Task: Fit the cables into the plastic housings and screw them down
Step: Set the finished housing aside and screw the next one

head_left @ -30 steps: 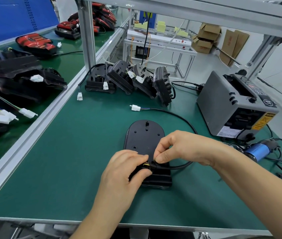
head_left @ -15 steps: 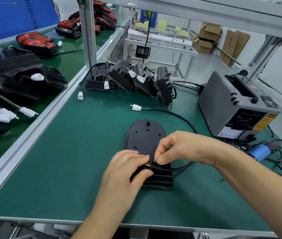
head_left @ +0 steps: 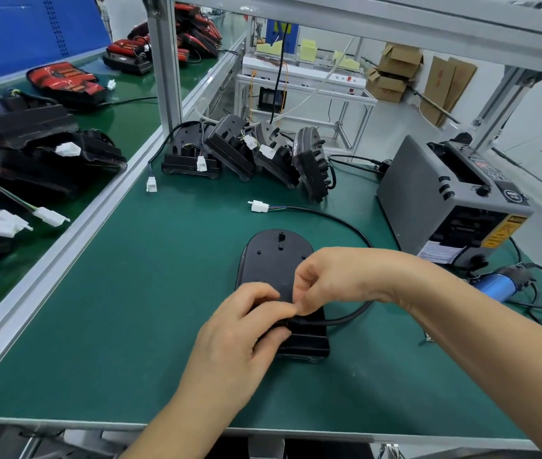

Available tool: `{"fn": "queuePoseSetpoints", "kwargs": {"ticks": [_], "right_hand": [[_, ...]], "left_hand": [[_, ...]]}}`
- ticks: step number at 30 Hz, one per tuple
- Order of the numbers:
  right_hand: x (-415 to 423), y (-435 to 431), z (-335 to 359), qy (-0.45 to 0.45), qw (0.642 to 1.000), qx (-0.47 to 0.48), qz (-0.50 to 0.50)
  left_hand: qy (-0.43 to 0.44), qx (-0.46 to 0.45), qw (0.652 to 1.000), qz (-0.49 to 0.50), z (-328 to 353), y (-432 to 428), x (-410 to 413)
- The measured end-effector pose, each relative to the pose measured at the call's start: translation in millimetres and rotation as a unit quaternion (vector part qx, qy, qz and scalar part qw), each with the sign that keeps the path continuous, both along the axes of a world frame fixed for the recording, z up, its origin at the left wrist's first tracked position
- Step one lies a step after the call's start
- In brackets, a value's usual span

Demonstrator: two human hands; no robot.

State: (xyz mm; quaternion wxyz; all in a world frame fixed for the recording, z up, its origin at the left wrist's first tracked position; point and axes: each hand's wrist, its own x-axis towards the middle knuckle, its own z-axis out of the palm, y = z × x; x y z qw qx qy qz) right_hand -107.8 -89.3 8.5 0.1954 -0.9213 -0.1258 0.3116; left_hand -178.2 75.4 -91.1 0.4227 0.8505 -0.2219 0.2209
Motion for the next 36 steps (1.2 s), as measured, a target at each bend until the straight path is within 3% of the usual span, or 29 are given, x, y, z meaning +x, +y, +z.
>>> {"fn": "queuePoseSetpoints", "kwargs": {"ticks": [3,9,20,36], "right_hand": [[4,2,2,0.019,1.000,-0.011,0.004],[8,6,4,0.032,0.999,-0.022,0.011],[12,6,7,0.056,0.997,-0.036,0.029],[12,-2,1,0.061,0.997,0.026,0.026]], "left_hand": [[-0.047,0.061,0.997,-0.010,5,-1,1],[-0.065,0.082,0.993,0.062,11,-14,0],[-0.144,0.160,0.976,0.031,2,-5,0],[-0.138,0.151,0.978,0.030,4,-4,0]]}}
